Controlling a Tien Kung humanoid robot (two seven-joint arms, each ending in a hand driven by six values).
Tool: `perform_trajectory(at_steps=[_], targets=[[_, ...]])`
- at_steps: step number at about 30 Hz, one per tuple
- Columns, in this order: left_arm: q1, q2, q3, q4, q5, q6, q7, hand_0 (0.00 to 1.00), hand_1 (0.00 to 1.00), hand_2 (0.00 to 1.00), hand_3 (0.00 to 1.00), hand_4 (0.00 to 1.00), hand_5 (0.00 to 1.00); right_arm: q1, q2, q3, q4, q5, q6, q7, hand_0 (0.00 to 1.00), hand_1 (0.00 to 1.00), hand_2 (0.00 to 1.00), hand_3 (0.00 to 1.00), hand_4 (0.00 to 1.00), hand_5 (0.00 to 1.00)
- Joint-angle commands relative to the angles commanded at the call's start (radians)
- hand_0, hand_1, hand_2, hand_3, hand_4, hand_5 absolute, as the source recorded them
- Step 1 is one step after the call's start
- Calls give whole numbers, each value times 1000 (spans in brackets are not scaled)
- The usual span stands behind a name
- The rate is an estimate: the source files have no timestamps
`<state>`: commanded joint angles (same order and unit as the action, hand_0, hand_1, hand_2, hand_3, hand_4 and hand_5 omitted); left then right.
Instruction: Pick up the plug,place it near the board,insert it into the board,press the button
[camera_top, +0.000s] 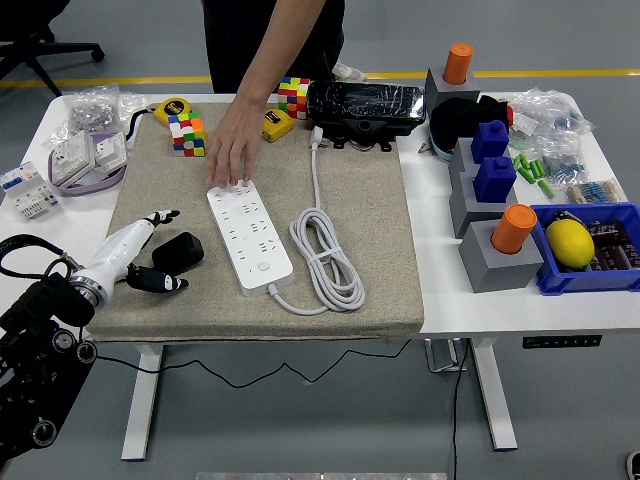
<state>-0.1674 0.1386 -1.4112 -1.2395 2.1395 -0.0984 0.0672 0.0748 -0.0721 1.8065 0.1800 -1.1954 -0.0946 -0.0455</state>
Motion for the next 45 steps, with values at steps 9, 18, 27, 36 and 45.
perform_trajectory(at_steps=[9, 18, 27, 36, 45], targets=[[-3, -9, 2, 6, 5, 27, -1, 750, 828, 848, 857, 998, 2, 0, -2, 1, 0, -3, 0, -3, 788, 740, 732, 759, 998, 993], [-8, -18, 5, 15, 7, 43, -4, 719, 796, 796, 789, 998, 2, 1, -3, 5, 0, -5, -1, 0, 787, 740, 732, 758, 998, 991], [-11, -21, 4, 23, 10, 49, 8, 692, 769, 770, 729, 998, 2, 1, -3, 8, 0, -7, -2, 0, 788, 739, 732, 759, 998, 991], [-10, -27, 5, 30, 23, 51, 13, 688, 762, 756, 686, 998, 2, 1, -5, 17, 0, -10, -5, 3, 787, 736, 731, 758, 998, 987], [-13, -28, 7, 38, 37, 72, 12, 685, 761, 748, 678, 998, 2, 3, -6, 25, 0, -15, -5, 2, 786, 736, 731, 758, 998, 987]])
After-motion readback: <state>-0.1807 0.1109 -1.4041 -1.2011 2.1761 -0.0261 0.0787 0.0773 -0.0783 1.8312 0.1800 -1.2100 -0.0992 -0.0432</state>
